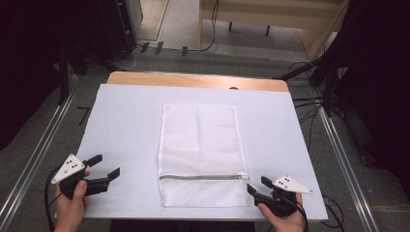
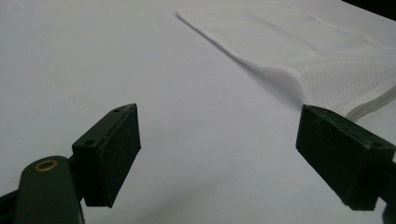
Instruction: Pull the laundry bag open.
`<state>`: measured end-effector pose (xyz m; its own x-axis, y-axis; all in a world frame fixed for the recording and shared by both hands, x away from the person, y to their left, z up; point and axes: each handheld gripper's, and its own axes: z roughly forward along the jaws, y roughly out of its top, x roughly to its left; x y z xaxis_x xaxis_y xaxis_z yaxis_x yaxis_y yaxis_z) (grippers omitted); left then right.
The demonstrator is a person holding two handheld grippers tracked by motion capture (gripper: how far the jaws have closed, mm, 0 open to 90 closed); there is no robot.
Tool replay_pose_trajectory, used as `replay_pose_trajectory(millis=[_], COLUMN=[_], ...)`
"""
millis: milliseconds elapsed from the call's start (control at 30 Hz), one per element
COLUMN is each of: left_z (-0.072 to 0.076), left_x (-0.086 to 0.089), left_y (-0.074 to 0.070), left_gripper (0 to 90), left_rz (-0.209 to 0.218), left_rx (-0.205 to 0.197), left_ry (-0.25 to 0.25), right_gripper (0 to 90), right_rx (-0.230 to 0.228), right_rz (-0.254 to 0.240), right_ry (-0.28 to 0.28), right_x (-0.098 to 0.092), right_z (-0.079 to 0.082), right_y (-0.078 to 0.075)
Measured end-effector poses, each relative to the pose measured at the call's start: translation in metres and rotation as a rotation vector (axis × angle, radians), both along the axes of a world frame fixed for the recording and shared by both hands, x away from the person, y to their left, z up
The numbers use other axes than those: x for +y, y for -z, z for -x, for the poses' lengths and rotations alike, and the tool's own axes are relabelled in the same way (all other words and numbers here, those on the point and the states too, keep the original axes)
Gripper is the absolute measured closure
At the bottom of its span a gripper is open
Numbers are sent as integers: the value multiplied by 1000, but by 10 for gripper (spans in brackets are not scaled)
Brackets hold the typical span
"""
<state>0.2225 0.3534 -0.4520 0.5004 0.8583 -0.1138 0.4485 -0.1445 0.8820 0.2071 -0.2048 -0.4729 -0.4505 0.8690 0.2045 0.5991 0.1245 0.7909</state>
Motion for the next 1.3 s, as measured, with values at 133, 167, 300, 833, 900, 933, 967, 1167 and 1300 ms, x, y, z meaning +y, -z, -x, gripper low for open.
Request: replay_pose_trajectory(millis=[133, 167, 300, 833, 900, 933, 967, 1167, 1300], left_z=[-1, -1, -1, 12, 13, 13, 12, 9, 1], left_x=[-3, -3, -8, -63, -78, -85, -93, -138, -166], left_y=[0, 0, 0, -5, -6, -7, -8, -12, -17], left_gripper=[138, 139, 138, 143, 146, 146, 146, 147, 149], left_rz=[4, 3, 6, 49, 58, 59, 54, 52, 99], left_rx=[2, 0, -1, 38, 35, 40, 43, 54, 71], left_ry=[8, 9, 23, 94, 123, 139, 157, 262, 309], right_gripper=[487, 511, 540, 502, 474, 460, 452, 510, 603], right_rx=[15, 19, 25, 47, 44, 40, 40, 13, 4], right_rz=[-3, -7, 14, 112, 126, 138, 147, 184, 186], right_ry=[-11, -19, -40, -51, -46, -47, -44, -16, 10], right_x=[-2, -2, -1, 26, 30, 32, 34, 40, 40], right_z=[-2, -2, -1, -9, -9, -9, -9, -11, -9], right_y=[2, 3, 6, 12, 12, 12, 11, 12, 13])
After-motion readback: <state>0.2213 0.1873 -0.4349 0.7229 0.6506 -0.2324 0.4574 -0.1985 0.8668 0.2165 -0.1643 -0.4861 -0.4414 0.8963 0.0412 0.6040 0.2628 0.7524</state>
